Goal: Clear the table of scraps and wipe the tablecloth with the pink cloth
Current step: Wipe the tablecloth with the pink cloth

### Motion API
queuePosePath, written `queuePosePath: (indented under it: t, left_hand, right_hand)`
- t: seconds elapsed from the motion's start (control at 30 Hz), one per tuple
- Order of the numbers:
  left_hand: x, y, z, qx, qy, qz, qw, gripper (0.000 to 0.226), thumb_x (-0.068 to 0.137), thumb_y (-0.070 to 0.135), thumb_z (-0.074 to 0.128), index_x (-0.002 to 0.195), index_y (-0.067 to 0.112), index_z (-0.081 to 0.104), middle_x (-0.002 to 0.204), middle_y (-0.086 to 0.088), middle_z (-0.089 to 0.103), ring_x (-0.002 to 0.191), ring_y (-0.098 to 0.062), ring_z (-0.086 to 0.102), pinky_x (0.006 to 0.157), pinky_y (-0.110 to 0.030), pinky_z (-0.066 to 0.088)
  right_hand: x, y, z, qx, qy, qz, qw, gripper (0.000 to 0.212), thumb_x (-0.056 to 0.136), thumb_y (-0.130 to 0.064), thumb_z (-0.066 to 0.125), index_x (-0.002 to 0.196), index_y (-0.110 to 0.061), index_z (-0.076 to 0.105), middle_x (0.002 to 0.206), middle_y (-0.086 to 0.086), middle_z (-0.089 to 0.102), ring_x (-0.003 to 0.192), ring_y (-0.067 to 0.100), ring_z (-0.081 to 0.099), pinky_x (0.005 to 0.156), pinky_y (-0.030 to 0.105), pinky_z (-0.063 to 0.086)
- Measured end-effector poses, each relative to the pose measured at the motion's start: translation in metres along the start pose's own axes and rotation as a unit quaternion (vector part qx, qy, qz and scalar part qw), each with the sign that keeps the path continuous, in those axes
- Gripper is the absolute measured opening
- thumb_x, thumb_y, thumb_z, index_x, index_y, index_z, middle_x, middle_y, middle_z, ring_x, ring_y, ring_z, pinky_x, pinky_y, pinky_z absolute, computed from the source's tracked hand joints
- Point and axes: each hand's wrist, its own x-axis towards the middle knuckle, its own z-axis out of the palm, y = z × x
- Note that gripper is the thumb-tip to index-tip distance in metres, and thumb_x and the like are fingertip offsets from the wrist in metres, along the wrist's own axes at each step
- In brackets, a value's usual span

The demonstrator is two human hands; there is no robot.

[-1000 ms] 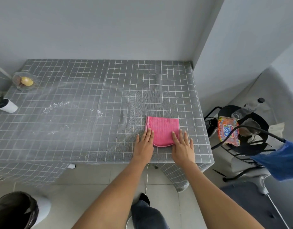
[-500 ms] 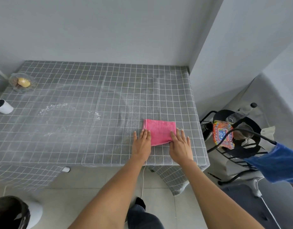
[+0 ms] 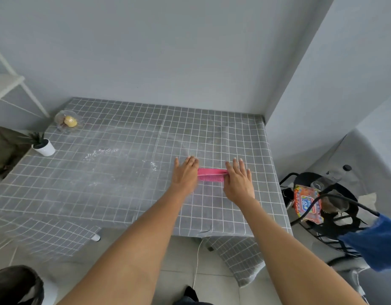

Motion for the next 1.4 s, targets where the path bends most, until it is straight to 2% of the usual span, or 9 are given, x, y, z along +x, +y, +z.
queuePosePath:
  t: [0.27, 0.77, 1.0, 1.17, 1.4]
  left_hand:
    - [-0.043, -0.100, -0.017, -0.011, 0.013, -0.053, 0.998, 0.064, 0.097, 0.019, 0.047, 0.151, 0.010, 0.014, 0.159, -0.007, 0.013, 0.147, -0.019, 0.011, 0.117, -0.054, 0.006]
    - [-0.146, -0.315, -0.009, 0.010, -0.005, -0.126, 0.992, 0.065, 0.098, 0.020, 0.044, 0.152, 0.010, 0.009, 0.160, -0.007, 0.007, 0.148, -0.020, 0.006, 0.118, -0.052, 0.005]
    - [-0.148, -0.365, -0.003, -0.047, 0.010, -0.129, 0.991, 0.067, 0.097, 0.016, 0.048, 0.151, 0.007, 0.011, 0.159, -0.012, 0.008, 0.147, -0.024, 0.007, 0.120, -0.037, 0.010]
    - [-0.116, -0.387, -0.009, -0.049, 0.013, -0.124, 0.991, 0.066, 0.097, 0.016, 0.049, 0.151, 0.006, 0.013, 0.159, -0.013, 0.012, 0.147, -0.025, 0.011, 0.120, -0.038, 0.014]
    - [-0.033, -0.405, -0.031, -0.024, 0.059, -0.111, 0.992, 0.063, 0.097, 0.015, 0.046, 0.150, 0.004, 0.013, 0.158, -0.015, 0.010, 0.147, -0.026, 0.010, 0.120, -0.039, 0.014]
  right_hand:
    - [0.004, -0.105, 0.015, -0.009, -0.014, -0.050, 0.999, 0.050, 0.103, -0.026, 0.023, 0.151, -0.016, 0.016, 0.161, 0.007, 0.004, 0.147, 0.025, -0.007, 0.119, 0.045, -0.002]
    - [-0.010, -0.329, 0.090, -0.024, -0.055, -0.112, 0.992, 0.053, 0.103, -0.026, 0.022, 0.153, -0.012, 0.009, 0.161, 0.007, 0.001, 0.147, 0.024, -0.008, 0.120, 0.043, -0.002]
    - [0.008, -0.373, 0.102, -0.037, -0.066, -0.137, 0.988, 0.054, 0.103, -0.024, 0.027, 0.152, -0.011, 0.010, 0.161, 0.009, 0.002, 0.147, 0.025, -0.008, 0.120, 0.043, -0.001]
    - [0.048, -0.386, 0.100, -0.030, -0.051, -0.144, 0.988, 0.053, 0.102, -0.020, 0.028, 0.152, -0.010, 0.011, 0.160, 0.009, 0.004, 0.148, 0.024, -0.006, 0.120, 0.043, 0.000]
    - [0.131, -0.386, 0.090, -0.018, 0.020, -0.127, 0.992, 0.053, 0.102, -0.018, 0.027, 0.152, -0.010, 0.011, 0.160, 0.008, 0.007, 0.148, 0.023, -0.004, 0.120, 0.040, 0.000]
